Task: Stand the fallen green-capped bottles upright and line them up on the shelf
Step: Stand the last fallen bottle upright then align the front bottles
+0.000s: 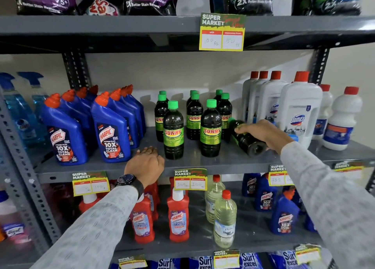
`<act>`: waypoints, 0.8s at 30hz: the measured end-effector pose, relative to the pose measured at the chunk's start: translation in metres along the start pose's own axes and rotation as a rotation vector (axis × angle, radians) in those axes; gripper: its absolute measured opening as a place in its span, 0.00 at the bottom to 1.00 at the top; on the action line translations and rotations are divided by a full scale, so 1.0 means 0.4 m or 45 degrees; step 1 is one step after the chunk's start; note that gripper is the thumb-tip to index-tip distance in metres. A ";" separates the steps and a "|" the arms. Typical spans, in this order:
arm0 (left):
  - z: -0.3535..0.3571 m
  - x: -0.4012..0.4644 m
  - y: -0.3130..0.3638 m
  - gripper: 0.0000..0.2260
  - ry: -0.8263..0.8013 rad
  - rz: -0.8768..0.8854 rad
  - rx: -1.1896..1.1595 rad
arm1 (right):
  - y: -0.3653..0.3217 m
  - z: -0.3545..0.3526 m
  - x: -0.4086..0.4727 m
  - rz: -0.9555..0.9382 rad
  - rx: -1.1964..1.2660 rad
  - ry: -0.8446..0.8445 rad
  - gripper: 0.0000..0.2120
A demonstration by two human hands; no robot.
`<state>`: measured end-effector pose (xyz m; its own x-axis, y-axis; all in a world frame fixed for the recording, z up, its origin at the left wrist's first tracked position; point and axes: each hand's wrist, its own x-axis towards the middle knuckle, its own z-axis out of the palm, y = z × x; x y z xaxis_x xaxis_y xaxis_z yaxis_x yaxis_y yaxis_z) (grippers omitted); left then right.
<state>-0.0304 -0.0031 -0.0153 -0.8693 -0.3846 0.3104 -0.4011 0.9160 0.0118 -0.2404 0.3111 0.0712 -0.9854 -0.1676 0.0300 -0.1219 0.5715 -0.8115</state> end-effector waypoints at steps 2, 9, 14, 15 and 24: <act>0.002 0.004 0.001 0.25 0.004 0.004 0.005 | -0.003 0.001 -0.004 -0.110 0.247 0.133 0.39; 0.004 0.009 -0.003 0.27 -0.048 -0.007 -0.017 | 0.056 0.063 -0.045 -0.426 0.470 0.423 0.32; 0.008 0.012 -0.007 0.27 -0.049 -0.011 -0.015 | 0.099 0.094 -0.033 -0.441 0.340 0.423 0.33; 0.009 0.013 -0.007 0.27 -0.051 -0.009 -0.021 | 0.100 0.096 -0.029 -0.441 0.333 0.424 0.34; 0.020 0.007 0.012 0.27 -0.061 0.010 -0.028 | 0.178 0.084 0.002 -0.473 0.459 0.109 0.28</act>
<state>-0.0370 -0.0009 -0.0219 -0.8856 -0.3817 0.2647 -0.3879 0.9212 0.0308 -0.2459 0.3247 -0.0063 -0.8916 -0.2312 0.3894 -0.4313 0.1711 -0.8859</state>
